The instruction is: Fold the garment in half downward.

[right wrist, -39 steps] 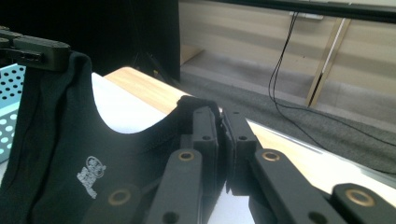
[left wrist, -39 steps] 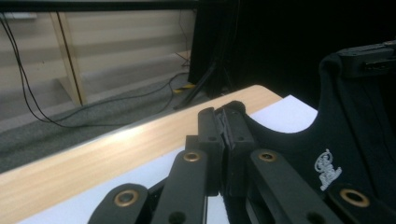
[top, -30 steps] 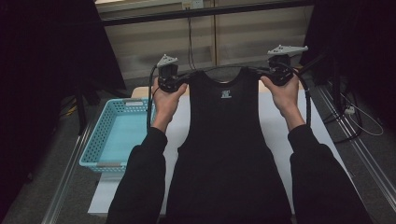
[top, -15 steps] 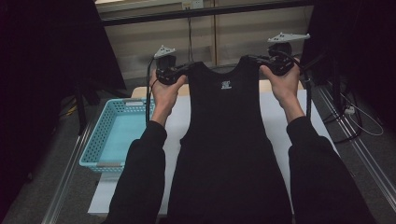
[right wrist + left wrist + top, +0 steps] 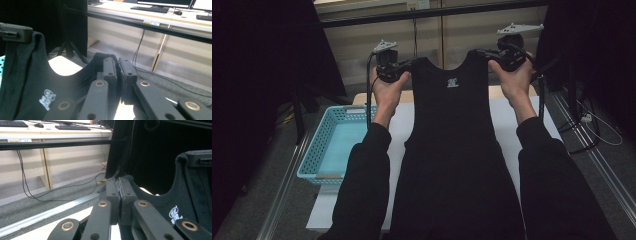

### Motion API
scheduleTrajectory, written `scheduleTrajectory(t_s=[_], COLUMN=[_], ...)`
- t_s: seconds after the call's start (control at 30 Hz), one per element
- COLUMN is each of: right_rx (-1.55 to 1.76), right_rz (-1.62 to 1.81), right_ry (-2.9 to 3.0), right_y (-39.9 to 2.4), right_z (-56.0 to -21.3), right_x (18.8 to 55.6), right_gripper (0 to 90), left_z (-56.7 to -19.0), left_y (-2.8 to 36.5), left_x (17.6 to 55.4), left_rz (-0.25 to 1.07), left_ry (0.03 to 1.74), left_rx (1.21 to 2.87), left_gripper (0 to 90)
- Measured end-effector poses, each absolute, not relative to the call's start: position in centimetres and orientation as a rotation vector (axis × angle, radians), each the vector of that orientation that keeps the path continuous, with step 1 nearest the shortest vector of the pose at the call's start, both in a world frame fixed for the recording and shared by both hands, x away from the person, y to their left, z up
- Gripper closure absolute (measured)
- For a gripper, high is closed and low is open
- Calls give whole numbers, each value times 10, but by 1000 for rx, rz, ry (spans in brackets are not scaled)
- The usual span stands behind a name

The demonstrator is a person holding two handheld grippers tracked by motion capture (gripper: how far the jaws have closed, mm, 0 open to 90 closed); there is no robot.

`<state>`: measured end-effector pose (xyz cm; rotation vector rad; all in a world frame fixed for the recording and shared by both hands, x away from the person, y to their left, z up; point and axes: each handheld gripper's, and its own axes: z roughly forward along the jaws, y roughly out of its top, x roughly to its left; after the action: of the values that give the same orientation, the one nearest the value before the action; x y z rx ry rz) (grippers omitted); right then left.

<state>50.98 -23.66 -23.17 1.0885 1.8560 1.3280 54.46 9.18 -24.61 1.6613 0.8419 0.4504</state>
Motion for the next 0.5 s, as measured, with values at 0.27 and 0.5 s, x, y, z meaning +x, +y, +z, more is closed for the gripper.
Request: scheduleTrajectory(t_s=[0.27, 0.5], right_rx=[1054, 1103], right_rz=[1354, 1395], right_ry=[1833, 1838], right_y=[-237, -251], right_z=[-210, -244], right_x=[505, 497], right_gripper=[850, 851], left_z=[-231, -248], left_y=[92, 92], left_x=[538, 527], left_rz=[470, 464], left_ry=[806, 773], left_rx=[1649, 1694], left_gripper=[881, 880])
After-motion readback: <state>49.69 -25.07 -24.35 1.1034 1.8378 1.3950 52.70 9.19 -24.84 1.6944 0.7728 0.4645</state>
